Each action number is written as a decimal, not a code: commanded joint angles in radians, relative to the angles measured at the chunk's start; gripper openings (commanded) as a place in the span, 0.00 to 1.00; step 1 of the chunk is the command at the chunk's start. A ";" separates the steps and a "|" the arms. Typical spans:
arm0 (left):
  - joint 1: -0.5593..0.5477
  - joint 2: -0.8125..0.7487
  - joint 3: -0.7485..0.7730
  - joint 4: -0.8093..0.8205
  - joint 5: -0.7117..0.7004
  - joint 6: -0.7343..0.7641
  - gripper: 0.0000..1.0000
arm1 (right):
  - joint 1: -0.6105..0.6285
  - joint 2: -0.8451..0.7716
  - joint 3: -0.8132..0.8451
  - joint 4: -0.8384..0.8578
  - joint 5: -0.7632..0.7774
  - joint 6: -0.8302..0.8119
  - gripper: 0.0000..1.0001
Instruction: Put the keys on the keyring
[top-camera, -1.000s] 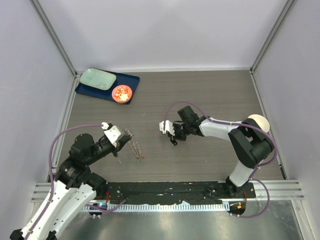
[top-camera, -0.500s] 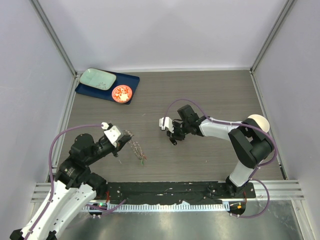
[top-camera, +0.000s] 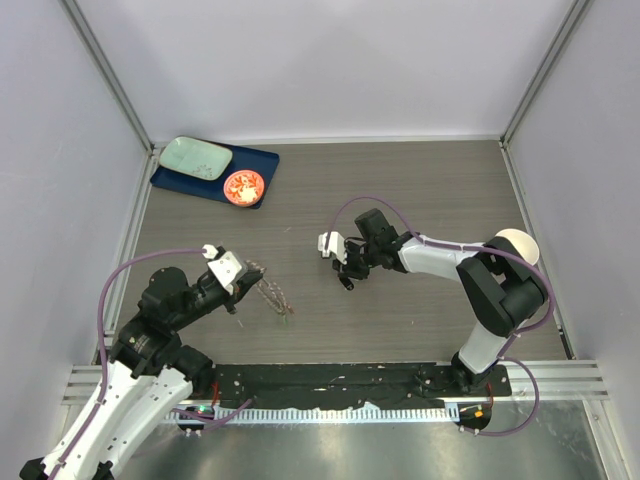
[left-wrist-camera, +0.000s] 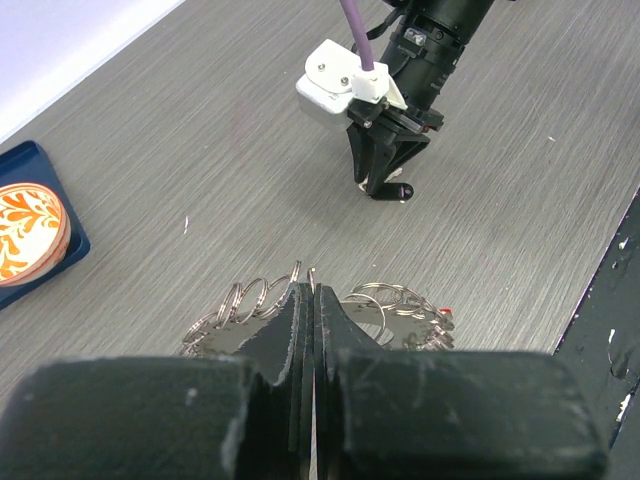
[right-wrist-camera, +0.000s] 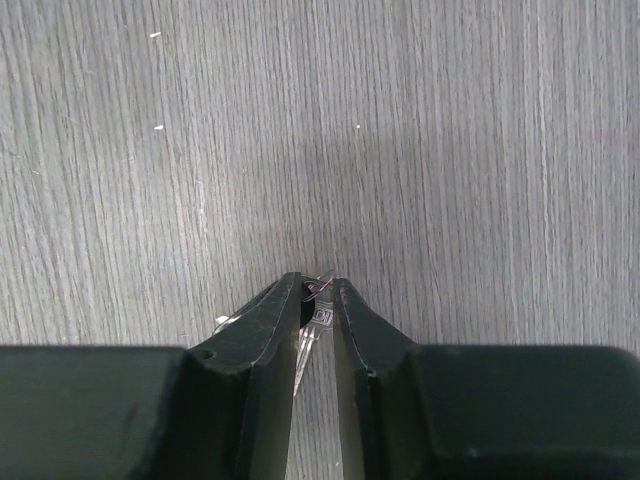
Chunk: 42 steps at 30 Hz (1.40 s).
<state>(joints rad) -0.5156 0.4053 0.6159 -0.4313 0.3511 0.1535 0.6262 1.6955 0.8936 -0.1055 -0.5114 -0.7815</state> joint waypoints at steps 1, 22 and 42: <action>0.005 -0.008 0.008 0.048 0.011 -0.014 0.00 | 0.004 -0.025 0.010 0.012 0.022 0.021 0.25; 0.005 -0.017 0.007 0.049 0.019 -0.015 0.00 | 0.030 -0.010 0.044 -0.054 0.080 0.103 0.10; 0.003 0.081 0.025 0.089 0.279 0.058 0.00 | 0.166 -0.521 -0.148 0.146 0.157 0.177 0.01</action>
<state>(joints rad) -0.5156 0.4530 0.6159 -0.4294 0.4824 0.1638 0.7151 1.3197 0.7879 -0.0872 -0.4072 -0.6350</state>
